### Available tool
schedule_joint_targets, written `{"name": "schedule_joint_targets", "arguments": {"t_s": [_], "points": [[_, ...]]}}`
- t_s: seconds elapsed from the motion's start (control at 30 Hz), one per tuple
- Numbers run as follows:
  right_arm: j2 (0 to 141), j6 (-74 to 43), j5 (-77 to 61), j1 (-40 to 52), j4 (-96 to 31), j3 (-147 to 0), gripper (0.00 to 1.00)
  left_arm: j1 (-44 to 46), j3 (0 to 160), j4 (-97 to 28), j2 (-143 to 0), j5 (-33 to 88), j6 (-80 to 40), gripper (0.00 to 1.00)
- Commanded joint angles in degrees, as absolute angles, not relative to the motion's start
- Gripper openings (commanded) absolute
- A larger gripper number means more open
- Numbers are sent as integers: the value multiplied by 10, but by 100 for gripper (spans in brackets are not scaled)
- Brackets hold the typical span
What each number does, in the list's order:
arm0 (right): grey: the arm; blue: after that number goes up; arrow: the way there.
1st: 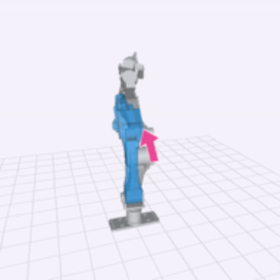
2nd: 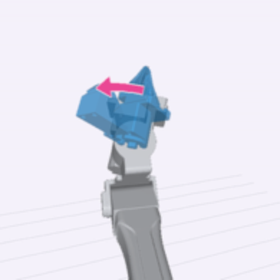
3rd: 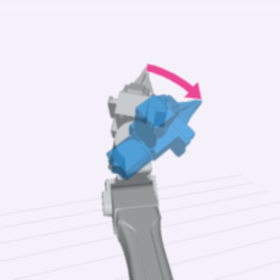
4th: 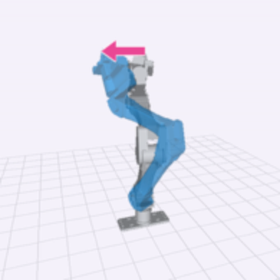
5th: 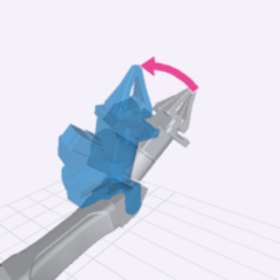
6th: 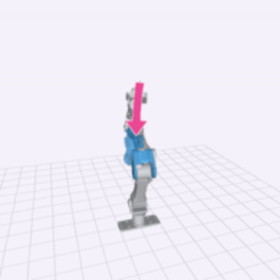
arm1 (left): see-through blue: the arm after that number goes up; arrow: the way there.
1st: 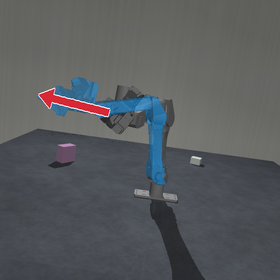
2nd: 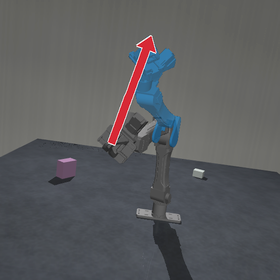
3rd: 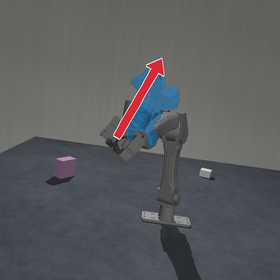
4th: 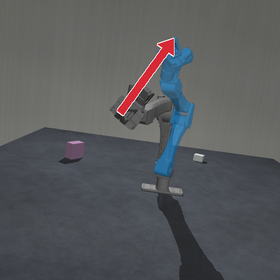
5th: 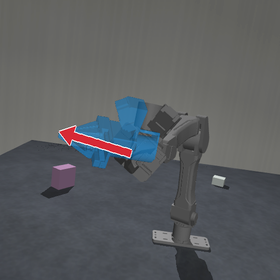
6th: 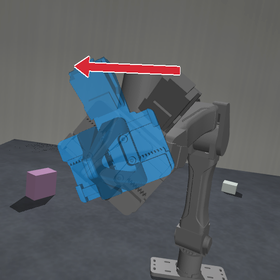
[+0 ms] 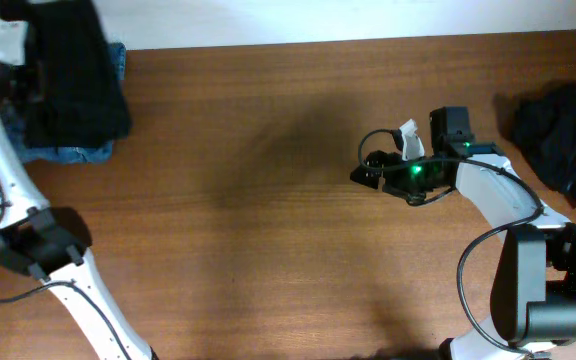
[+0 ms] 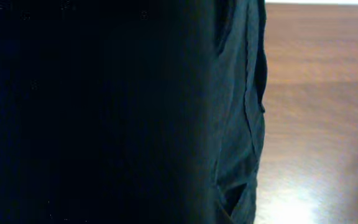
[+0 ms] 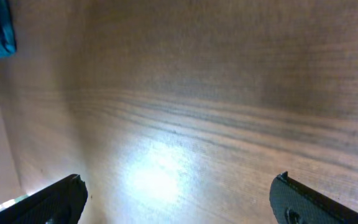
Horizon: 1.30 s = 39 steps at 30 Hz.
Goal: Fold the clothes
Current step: 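Lower the black pants onto the blue jeans stack with the left gripper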
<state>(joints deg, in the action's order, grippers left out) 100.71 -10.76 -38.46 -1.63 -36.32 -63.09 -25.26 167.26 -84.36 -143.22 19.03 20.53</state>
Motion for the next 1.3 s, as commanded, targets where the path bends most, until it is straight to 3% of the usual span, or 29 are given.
{"name": "schedule_joint_targets", "arguments": {"t_s": [0.0,0.87,1.0,1.07,1.1,1.2,1.23,1.27], "points": [[1011,-108,-376,-15,-379,-624,99,-289,1694,-817,-1424,237,216,0],[1011,-110,-364,-15,-403,-624,99,-312,1690,-680,-1538,255,219,1],[1011,-110,-364,-15,-403,-624,99,-324,1689,-638,-1555,198,169,1],[1011,-110,-364,-15,-403,-624,99,-329,1689,-631,-1565,171,144,18],[1011,-110,-364,-15,-403,-624,99,-329,1689,-631,-1566,171,144,22],[1011,-110,-364,-15,-403,-624,99,-329,1689,-623,-1567,171,141,14],[1011,-110,-364,-15,-403,-624,99,-329,1689,-621,-1567,171,134,17],[1011,-110,-364,-15,-403,-624,99,-330,1689,-620,-1567,171,128,27]]}}
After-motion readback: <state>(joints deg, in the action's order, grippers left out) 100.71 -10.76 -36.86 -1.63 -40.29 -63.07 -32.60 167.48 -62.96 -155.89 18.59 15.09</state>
